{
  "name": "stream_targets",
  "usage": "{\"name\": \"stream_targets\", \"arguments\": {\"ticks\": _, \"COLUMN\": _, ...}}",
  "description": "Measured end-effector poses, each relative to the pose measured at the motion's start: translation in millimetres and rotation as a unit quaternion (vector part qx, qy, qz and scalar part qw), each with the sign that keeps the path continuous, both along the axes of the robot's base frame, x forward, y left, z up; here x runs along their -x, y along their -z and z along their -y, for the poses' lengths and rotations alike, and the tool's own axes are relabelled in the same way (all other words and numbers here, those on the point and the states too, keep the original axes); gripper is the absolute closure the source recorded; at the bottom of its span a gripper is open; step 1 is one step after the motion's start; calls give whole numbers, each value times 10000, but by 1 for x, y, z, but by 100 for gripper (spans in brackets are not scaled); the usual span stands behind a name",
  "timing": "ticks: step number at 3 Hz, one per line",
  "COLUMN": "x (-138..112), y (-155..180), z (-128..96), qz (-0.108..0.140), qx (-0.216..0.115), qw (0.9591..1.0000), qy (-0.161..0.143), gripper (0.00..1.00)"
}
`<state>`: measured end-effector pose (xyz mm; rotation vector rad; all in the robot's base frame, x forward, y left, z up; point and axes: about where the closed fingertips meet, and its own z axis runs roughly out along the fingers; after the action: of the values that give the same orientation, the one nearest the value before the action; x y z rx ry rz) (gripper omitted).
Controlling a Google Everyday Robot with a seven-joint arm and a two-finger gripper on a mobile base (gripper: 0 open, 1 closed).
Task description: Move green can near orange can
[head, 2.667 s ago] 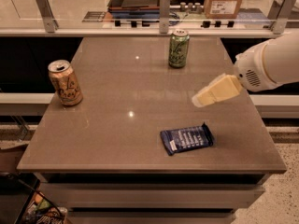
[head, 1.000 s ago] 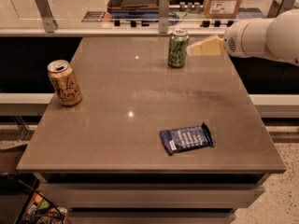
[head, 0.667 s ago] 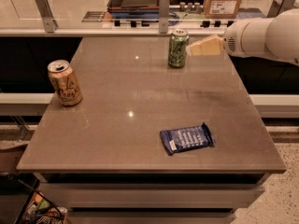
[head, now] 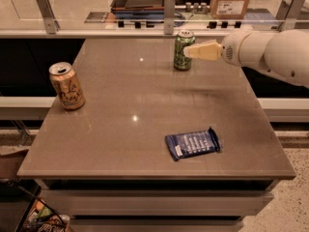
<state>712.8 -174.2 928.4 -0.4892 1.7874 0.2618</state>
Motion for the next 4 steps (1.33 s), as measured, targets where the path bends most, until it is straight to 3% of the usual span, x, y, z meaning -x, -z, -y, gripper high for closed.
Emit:
{"name": "stream_targets", "arguments": {"ticks": 1, "x": -15, "y": 9, "z": -23, "qz": 151, "qx": -382, "qw": 9988, "qy": -268, "gripper": 0}}
{"name": "stream_targets", "arguments": {"ticks": 4, "x": -46, "y": 19, "z": -69, "qz": 310, "qx": -552, "qw": 9939, "qy": -904, "gripper": 2}}
